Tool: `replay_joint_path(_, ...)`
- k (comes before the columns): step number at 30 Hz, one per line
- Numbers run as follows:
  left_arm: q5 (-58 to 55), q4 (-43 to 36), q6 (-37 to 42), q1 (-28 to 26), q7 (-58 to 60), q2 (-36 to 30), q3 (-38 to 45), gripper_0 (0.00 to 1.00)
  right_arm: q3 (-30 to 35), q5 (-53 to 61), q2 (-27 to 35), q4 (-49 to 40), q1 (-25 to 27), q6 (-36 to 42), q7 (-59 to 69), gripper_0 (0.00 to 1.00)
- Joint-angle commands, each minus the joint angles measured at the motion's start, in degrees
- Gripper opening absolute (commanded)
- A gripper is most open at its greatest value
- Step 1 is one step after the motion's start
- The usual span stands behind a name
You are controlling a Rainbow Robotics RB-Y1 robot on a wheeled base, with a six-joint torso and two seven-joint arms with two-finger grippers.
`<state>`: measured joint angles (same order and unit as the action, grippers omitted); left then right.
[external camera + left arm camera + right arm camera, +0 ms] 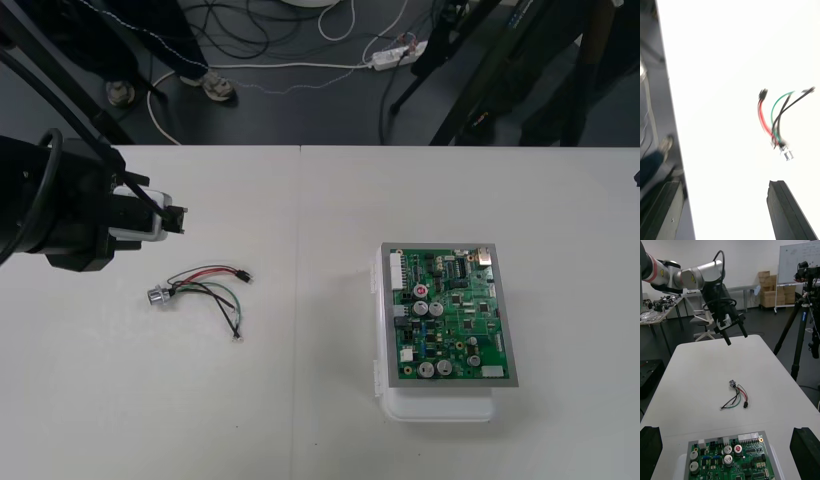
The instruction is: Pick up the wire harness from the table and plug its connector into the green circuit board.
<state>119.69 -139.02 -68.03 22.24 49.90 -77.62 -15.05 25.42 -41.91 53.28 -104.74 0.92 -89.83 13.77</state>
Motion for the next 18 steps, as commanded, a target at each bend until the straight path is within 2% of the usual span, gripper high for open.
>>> replay_joint_path(1,10.30,-7.41,-13.62,-3.08,8.73,5.46,-0.86,0.65,2.36,2.19,-3.10,-0.64,0.67,-0.17,-3.40,1.00)
replay_joint_path(11,16.63,-5.21,-21.97,-1.85,11.80,11.96,-7.19,0.65,2.18,2.54,-3.98,-0.29,2.42,-0.17,-4.54,1.00)
replay_joint_path(18,16.81,1.29,-21.97,-0.53,13.21,14.86,-10.53,0.65,2.44,2.36,-3.89,-0.20,2.34,-0.17,-4.63,1.00)
